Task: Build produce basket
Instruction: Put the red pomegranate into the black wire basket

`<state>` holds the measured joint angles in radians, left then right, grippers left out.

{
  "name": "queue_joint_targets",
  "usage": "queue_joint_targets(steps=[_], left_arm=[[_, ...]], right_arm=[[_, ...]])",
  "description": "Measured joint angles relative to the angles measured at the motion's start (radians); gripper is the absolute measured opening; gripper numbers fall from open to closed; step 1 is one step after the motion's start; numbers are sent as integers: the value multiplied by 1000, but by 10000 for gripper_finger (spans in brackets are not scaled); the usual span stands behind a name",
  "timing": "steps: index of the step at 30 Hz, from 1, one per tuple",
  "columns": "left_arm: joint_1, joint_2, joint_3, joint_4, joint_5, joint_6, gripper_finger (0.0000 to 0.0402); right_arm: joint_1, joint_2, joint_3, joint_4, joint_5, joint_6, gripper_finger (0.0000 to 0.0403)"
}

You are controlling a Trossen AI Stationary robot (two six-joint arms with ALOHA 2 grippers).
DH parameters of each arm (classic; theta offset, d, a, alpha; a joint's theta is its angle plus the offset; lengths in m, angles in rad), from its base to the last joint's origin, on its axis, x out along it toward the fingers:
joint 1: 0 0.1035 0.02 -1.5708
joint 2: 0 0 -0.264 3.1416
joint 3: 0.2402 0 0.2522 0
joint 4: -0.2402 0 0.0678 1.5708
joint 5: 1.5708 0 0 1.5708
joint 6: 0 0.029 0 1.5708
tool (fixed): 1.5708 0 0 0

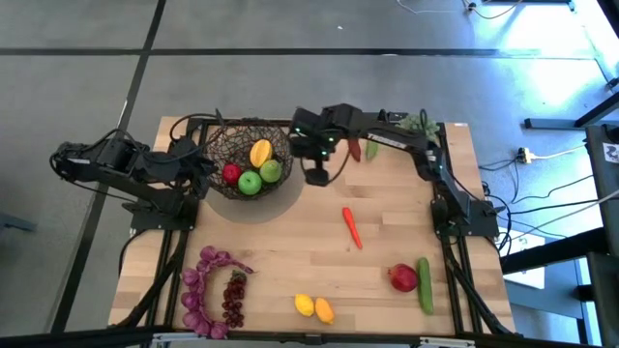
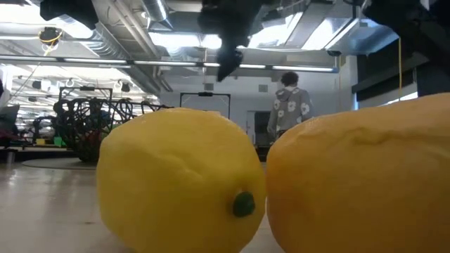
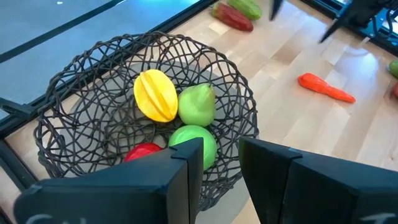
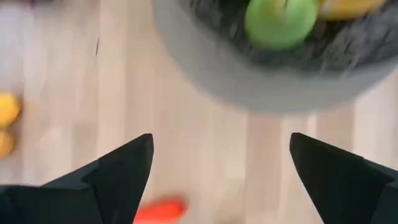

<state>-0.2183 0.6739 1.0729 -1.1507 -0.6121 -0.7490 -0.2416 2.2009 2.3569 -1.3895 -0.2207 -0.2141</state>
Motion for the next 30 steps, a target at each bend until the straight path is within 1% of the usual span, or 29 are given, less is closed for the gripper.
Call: queue_joint_targets(steps=[3, 7, 10, 15, 17, 20, 22, 24, 30], left_arm=[[0, 0, 0, 0, 0, 0, 92], [0, 0, 0, 2, 0, 0, 92], [0, 0, 0, 2, 0, 0, 92], [0, 0, 0, 1, 0, 0, 92], [0, 0, 0, 4, 0, 0, 92], [0, 0, 0, 18, 0, 10, 92], [0, 0, 0, 28, 0, 29, 92], [0, 0, 0, 51, 0, 53, 92], [0, 0, 0, 180, -1, 219, 92]], right_arm=[[11, -22, 0, -99, 0, 47, 369], [18, -40, -1, -182, 9, 107, 369], [23, -47, -1, -181, 18, 149, 369], [44, -100, -10, -182, 21, 214, 369], [58, -128, -22, -181, 48, 252, 369], [87, -177, -47, -181, 136, 322, 369], [110, -218, -82, -180, 174, 379, 369], [134, -262, -126, -182, 186, 442, 369], [224, -419, -343, -182, 189, 644, 369]])
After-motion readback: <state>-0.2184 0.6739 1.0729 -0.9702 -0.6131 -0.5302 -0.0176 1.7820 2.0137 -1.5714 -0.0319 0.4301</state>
